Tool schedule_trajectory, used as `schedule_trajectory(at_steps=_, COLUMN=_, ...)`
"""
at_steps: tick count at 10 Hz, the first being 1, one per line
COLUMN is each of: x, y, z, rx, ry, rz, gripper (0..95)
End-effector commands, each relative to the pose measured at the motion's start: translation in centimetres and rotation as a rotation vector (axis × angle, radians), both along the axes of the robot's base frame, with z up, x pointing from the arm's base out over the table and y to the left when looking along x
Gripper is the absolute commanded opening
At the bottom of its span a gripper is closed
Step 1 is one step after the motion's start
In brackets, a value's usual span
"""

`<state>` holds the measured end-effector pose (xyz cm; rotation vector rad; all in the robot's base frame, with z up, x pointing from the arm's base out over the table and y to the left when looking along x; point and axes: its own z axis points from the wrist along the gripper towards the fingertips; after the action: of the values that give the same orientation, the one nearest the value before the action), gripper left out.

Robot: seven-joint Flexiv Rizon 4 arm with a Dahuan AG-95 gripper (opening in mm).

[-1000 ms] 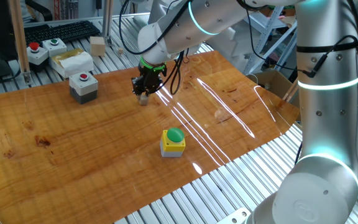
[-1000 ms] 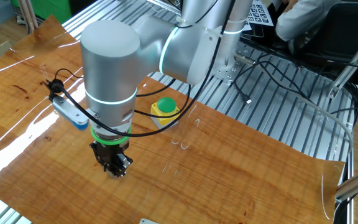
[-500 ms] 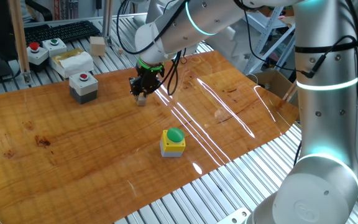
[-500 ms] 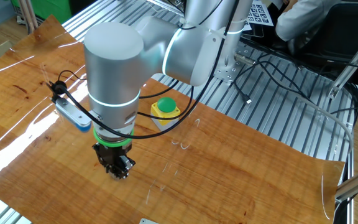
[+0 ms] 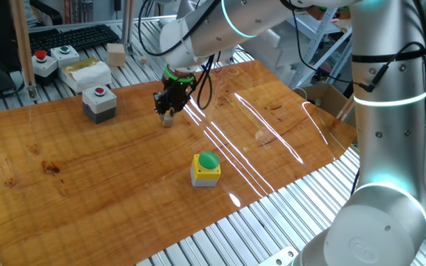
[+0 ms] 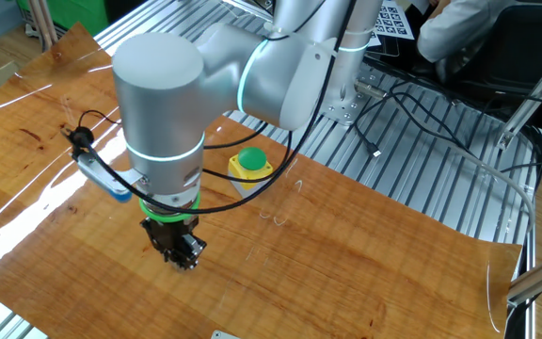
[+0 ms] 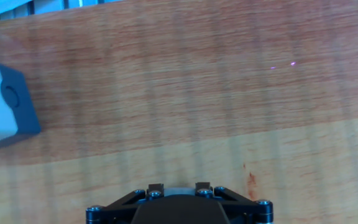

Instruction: Hold a small block with the gripper and sweep it from left to right on the table

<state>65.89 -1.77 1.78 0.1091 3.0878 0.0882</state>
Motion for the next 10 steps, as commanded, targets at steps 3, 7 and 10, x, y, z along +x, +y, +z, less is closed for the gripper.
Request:
schedule_trajectory(at_steps=3, x=-0.47, y=0.19, z=0.19, rx=-0.018, ry=0.0, rz=0.024, gripper=38.0)
schedule_trajectory(at_steps=7, x=-0.5, y=0.24, z=0.07, rx=-0.028, ry=0.008, rz=0.016, gripper=76.0)
schedule_trajectory(at_steps=10, x=-0.72, y=0.03, z=0.6, rx=-0.024, ry=0.036, rz=0.008, gripper=76.0)
